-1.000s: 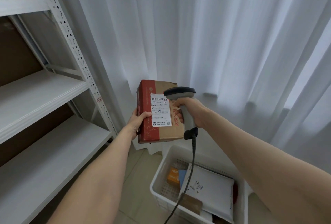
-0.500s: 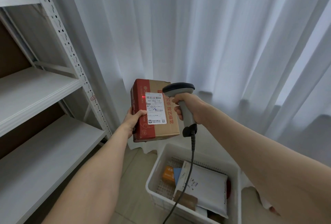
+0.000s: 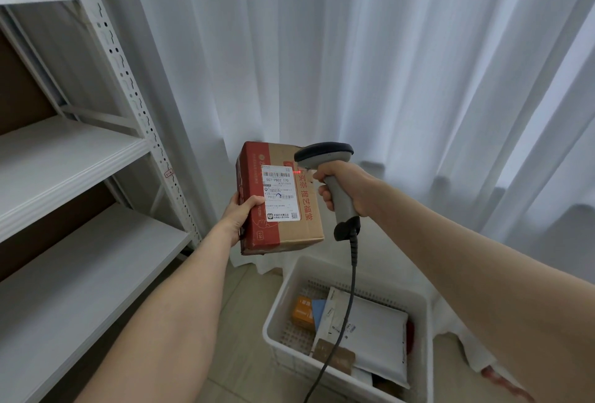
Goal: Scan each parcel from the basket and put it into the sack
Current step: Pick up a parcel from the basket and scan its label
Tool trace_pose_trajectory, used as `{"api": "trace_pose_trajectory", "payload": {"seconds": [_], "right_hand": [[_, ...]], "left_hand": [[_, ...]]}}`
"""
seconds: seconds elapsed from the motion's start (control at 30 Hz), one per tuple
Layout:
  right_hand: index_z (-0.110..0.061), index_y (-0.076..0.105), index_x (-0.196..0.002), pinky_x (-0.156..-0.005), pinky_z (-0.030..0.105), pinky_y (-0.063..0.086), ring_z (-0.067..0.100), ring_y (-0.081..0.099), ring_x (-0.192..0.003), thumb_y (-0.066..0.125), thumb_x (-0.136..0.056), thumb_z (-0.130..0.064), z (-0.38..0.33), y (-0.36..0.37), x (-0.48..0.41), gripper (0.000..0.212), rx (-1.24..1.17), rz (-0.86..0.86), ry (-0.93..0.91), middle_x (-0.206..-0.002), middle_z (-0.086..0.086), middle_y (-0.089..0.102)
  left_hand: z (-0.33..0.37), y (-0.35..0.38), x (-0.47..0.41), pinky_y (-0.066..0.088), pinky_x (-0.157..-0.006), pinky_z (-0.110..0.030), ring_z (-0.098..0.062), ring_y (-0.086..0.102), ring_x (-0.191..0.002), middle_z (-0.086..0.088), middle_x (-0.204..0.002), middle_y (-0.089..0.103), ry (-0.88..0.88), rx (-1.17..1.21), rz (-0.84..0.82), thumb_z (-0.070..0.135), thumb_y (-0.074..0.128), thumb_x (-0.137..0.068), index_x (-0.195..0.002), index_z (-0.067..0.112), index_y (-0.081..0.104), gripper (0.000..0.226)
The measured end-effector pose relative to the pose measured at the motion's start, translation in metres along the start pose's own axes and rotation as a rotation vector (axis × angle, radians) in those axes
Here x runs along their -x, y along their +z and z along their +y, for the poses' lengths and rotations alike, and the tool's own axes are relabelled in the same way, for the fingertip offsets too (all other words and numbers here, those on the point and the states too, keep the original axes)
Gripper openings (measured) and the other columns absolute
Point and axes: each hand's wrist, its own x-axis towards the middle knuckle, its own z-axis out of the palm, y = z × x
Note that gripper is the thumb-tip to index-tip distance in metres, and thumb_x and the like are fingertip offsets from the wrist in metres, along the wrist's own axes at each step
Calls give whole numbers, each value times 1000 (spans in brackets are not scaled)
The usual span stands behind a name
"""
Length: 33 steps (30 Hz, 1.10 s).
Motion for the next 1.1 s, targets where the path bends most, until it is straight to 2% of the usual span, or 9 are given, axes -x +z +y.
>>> {"api": "trace_pose_trajectory", "payload": {"seconds": [0.53,1.1], "right_hand": [[-6,57,-97,-47,21,47,10,50,-45,53,-92,-11,-2,10,-4,8,-20,-4,23,-55,3,55],[-8,57,-92,-48,20,46,10,49,-45,51,-93,-11,-3,13,-3,6,10,-11,19,-54,2,54]], "left_hand": [[0,-7,-10,51,-66,-34,-23,63,-92,-10,-116,63,-22,14,10,30,69,-82,-138,23,39,64],[-3,-11,-15,48,-62,-31,-20,62,-86,-8,-110,63,-31,8,23,31,67,-84,-138,23,39,61]]}}
